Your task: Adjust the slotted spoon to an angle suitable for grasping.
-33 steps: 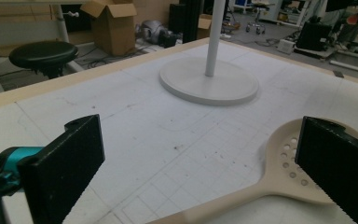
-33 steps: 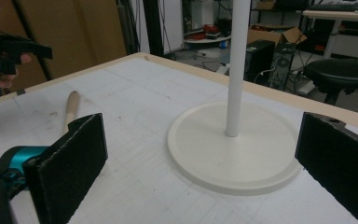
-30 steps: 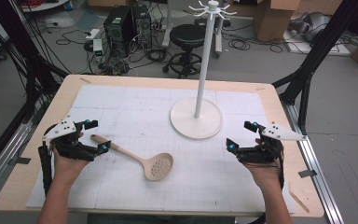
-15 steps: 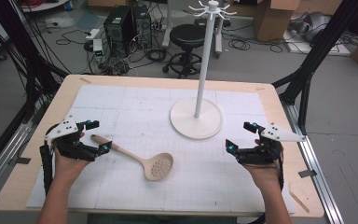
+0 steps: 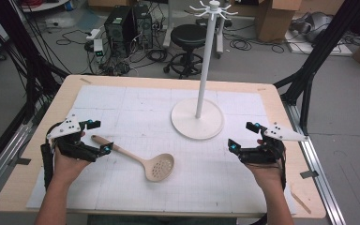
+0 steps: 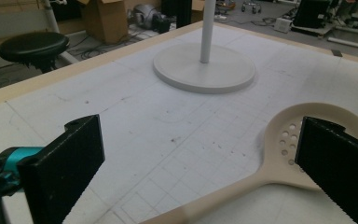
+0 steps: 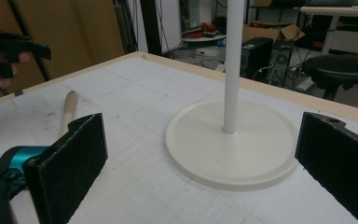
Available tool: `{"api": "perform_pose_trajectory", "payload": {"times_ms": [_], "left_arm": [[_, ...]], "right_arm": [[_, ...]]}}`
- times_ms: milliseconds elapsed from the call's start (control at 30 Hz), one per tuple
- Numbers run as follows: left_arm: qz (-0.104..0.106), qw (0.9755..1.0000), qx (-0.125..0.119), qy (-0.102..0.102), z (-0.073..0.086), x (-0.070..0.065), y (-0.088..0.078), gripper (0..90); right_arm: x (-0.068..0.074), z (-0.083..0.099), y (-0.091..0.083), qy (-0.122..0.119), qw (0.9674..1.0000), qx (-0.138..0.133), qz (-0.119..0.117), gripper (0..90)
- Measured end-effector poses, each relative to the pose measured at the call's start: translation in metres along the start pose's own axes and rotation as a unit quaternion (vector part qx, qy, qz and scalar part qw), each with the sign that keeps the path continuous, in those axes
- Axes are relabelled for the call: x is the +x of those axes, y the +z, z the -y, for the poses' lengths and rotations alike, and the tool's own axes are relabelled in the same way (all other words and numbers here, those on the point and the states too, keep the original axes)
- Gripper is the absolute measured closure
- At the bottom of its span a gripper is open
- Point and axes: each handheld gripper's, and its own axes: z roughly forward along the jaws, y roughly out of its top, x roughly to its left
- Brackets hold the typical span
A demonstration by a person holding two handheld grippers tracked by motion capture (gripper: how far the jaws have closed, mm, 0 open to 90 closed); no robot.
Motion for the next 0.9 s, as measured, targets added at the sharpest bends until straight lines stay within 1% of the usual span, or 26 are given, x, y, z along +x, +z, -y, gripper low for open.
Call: {"api": "perform_pose_trajectory", "payload": {"times_ms": [167,367,400,467,500,533,600,667,733,767,800,833,900], "left_arm": [[0.006,1.0,0.0,0.004,-0.005,-0.001,0.004,1.7],[0.008,0.9999,0.005,0.005,-0.006,0.0,0.006,1.7],[0.014,0.9998,0.005,0.009,-0.006,0.001,0.005,1.7],[0.024,0.9994,0.016,0.017,-0.009,0.0,0.007,1.8],[0.025,0.9989,0.03,0.025,-0.011,0.0,0.008,1.8],[0.027,0.9981,0.046,0.031,-0.014,0.0,0.009,1.8],[0.035,0.9961,0.068,0.044,-0.021,-0.001,0.011,1.8],[0.039,0.9939,0.088,0.055,-0.028,0.0,0.013,1.8],[0.049,0.9913,0.104,0.064,-0.035,0.002,0.016,1.8],[0.053,0.9895,0.115,0.07,-0.038,0.002,0.018,1.8],[0.056,0.987,0.13,0.076,-0.04,0.004,0.02,1.8],[0.059,0.9831,0.15,0.086,-0.044,0.005,0.023,1.8],[0.058,0.978,0.176,0.095,-0.048,0.005,0.028,1.8]], "right_arm": [[0.0,0.0,0.002,0.001,1.0,0.002,0.001,0.9],[0.0,0.0,0.001,0.0,1.0,0.0,0.001,0.9],[-0.001,0.0,0.001,0.001,1.0,-0.001,0.002,0.9],[-0.001,0.001,0.0,0.006,1.0,-0.001,0.003,0.9],[-0.002,0.001,0.0,0.005,1.0,-0.001,0.004,0.9],[-0.002,0.001,0.0,0.005,1.0,-0.001,0.004,0.9],[-0.002,0.001,0.0,0.004,1.0,-0.001,0.003,0.9],[-0.002,0.001,0.001,0.004,1.0,0.0,0.002,0.9],[-0.002,0.002,0.001,0.005,1.0,0.0,0.003,0.9],[-0.002,0.002,0.001,0.005,1.0,0.0,0.003,0.9],[-0.002,0.002,0.001,0.005,1.0,0.001,0.003,0.9],[-0.002,0.002,0.001,0.006,1.0,0.0,0.004,0.9],[-0.003,0.002,0.0,0.006,1.0,0.001,0.005,0.9]]}}
